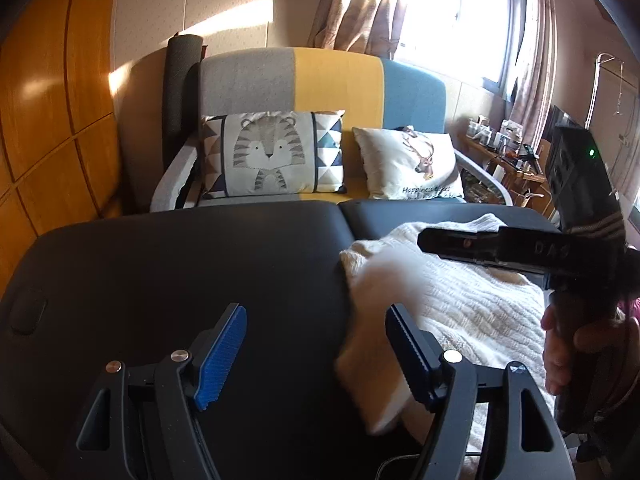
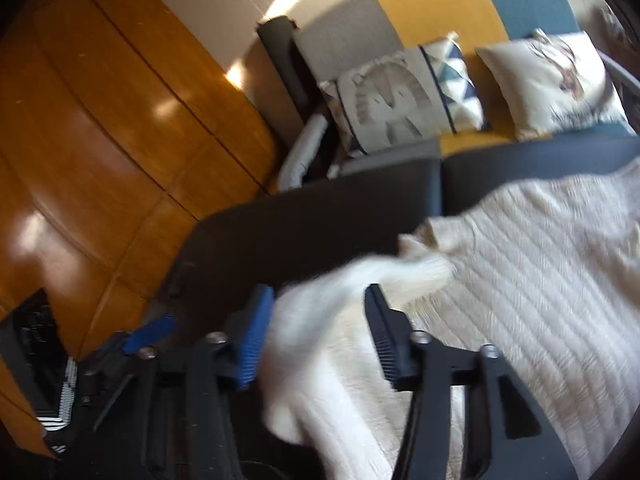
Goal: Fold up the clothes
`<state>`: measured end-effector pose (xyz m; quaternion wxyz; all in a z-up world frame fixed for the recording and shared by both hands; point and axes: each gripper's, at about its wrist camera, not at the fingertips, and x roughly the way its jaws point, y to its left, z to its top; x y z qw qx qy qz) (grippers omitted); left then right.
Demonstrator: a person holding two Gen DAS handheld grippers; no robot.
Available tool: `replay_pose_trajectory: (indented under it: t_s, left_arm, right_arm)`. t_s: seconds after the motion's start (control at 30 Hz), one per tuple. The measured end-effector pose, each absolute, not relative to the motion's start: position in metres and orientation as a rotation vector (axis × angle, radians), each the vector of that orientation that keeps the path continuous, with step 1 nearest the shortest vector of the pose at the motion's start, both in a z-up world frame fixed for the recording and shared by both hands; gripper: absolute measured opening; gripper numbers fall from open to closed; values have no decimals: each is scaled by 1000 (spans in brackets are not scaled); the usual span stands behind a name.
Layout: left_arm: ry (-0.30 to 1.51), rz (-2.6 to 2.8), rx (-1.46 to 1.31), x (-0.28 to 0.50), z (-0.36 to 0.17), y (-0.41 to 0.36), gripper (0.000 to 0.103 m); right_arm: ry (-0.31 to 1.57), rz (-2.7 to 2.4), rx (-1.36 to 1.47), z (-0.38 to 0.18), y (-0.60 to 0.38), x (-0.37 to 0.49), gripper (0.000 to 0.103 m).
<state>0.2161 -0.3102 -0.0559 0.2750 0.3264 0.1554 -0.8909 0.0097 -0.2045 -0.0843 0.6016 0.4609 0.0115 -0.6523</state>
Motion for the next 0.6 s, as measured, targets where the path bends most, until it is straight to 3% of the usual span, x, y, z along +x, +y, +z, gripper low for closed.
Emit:
replay_pose_trajectory:
  t_s: [0.33,0.6]
  left_arm:
    - [460,-2314,958,222,-101,-317,74]
    - [668,-2215,1021,262,-148,-341,74]
  right_arm:
    - [50,-1590,1094,-107,-146,12,55]
    - [115,-1603,1120,-126,-119,32,55]
